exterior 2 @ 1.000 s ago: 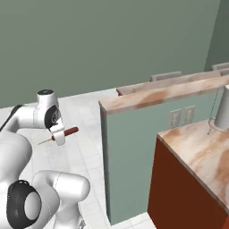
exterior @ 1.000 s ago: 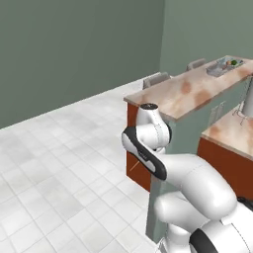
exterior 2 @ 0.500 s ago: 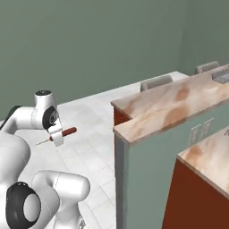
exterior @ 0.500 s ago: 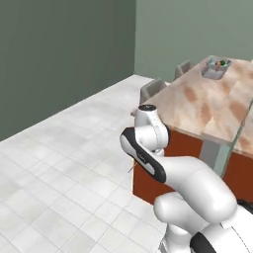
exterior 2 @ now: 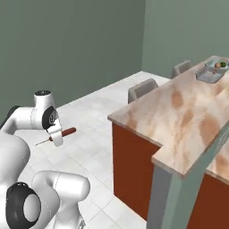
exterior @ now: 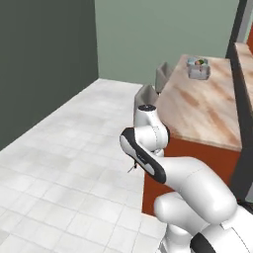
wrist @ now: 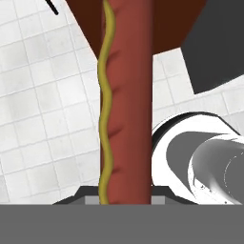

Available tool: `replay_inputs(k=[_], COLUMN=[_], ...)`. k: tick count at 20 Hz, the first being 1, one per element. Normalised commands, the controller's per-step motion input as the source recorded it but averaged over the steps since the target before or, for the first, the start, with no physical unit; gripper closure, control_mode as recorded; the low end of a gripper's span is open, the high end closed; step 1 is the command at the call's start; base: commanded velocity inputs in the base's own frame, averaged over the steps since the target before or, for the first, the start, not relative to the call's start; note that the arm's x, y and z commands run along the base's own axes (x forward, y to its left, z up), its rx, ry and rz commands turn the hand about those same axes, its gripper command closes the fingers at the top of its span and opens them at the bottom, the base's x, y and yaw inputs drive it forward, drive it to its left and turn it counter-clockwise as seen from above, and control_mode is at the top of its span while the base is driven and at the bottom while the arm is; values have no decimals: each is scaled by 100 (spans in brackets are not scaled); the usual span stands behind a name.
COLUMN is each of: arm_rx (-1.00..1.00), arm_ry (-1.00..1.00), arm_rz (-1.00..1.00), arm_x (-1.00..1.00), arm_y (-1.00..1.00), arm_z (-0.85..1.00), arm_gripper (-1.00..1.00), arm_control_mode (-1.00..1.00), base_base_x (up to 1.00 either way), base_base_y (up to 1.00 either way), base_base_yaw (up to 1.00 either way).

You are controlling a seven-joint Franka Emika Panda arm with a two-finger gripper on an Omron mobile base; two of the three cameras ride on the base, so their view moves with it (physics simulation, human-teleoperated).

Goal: Place the cold items (peach and lime) from the fridge in one tupperware on the dining counter. Place the warm items (kebab skewer and hot dog) in the stove area in another tupperware.

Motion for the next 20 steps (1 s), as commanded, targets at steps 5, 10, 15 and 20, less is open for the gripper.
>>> replay_inputs(k=[5,10,15,20], arm_rx=[0,0,0,0], arm_ry=[0,0,0,0], arm_rz=[0,0,0,0], arm_x=[0,0,0,0], arm_y=[0,0,0,0], arm_z=[0,0,0,0], arm_gripper=[100,100,100,100], arm_control_mode=[100,100,100,100], base_base_x=[84,85,84,85], base_base_y=[99,99,98,95], base_base_yaw=[-44,-44,-44,-46])
